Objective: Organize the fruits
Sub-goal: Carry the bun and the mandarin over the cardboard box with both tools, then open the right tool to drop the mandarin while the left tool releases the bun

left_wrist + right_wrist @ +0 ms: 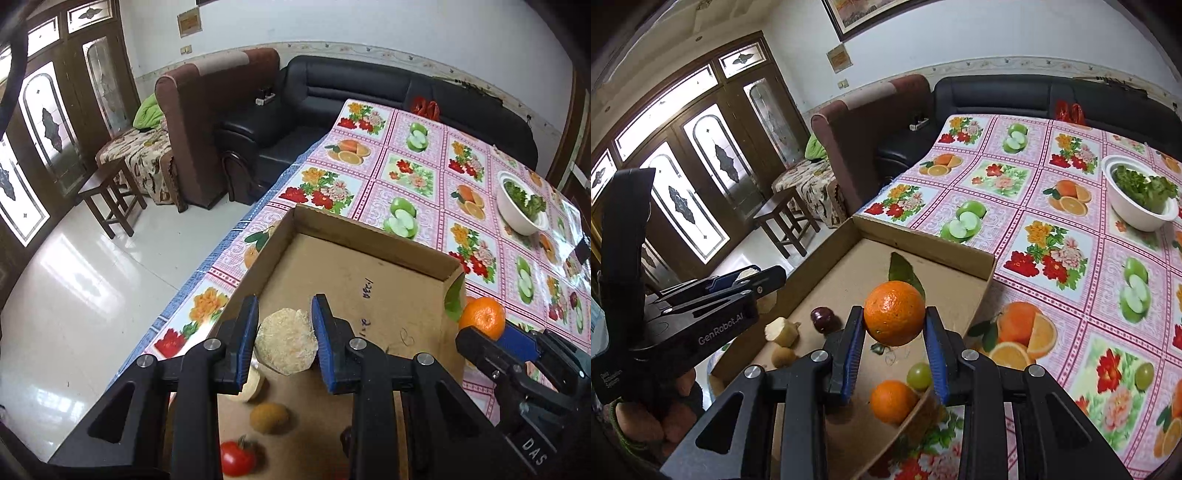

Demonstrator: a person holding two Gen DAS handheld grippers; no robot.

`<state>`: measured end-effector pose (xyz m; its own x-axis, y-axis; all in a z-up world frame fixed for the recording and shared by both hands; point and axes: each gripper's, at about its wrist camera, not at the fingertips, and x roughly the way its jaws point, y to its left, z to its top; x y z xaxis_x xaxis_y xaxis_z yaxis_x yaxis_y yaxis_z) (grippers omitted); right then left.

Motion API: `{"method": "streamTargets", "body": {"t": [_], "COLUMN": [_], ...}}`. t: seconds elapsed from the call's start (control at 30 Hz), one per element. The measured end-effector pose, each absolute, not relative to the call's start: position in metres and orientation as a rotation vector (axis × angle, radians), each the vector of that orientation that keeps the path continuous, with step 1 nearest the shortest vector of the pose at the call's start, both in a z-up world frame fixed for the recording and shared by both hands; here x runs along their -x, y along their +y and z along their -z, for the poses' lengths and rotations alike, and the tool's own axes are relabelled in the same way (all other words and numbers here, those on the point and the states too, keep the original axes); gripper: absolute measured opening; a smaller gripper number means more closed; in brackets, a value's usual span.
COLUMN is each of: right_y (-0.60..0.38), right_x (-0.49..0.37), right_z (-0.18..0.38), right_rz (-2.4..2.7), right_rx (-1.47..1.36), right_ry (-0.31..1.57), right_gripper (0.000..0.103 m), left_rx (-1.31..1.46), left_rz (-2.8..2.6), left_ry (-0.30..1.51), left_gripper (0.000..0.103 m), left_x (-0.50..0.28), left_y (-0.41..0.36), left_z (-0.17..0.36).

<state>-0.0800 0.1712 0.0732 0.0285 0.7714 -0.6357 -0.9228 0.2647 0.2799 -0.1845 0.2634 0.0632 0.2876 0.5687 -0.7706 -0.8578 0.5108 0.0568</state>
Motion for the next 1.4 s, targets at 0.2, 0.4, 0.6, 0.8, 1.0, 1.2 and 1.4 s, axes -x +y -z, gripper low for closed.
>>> {"method": "streamTargets", "body": {"t": [0.2, 0.4, 0.6, 0.8, 1.0, 1.2, 1.4], "right_y": [0.196, 0.214, 0.221, 0.226, 0.229, 0.224, 0.212], "right_x": [0.073, 0.068, 0.069, 0.068, 0.071, 0.074, 0.078], "right_z": [-0.062, -0.043, -0.032, -0.025, -0.024, -0.029, -0.043], "right_rz": [-1.314, -1.293, -1.287, -1.273, -1.267, -1.255, -1.26], "right_rx": [0.271, 0.321, 0.353, 0.374, 0.393, 0.39, 0.374], "right_ry": [0.821, 0.861, 0.882, 0.898, 0.888, 0.87, 0.842], "right_gripper": [0.032, 0.032, 0.032, 0.032, 0.033, 0.044, 0.047], "left_rx": [0.435, 0.465, 0.472, 0.5, 0.537, 0.604, 0.622], "left_rz": [-0.994, -0.984, -0.961, -0.959, -0.961, -0.946, -0.932], "left_ry": [0.887, 0.945, 0.982, 1.019, 1.031, 0.992, 0.929], "left_gripper": [0.028, 0.028, 0.028, 0.028, 0.028, 0.029, 0.03], "left_x": [0.167, 0.153, 0.145, 0.145, 0.148, 0.162, 0.177], "left_y": [0.288, 0.303, 0.306, 0.311, 0.317, 0.319, 0.309], "left_z": [-0.046, -0.027, -0.015, -0.005, 0.001, -0.009, -0.03]}}
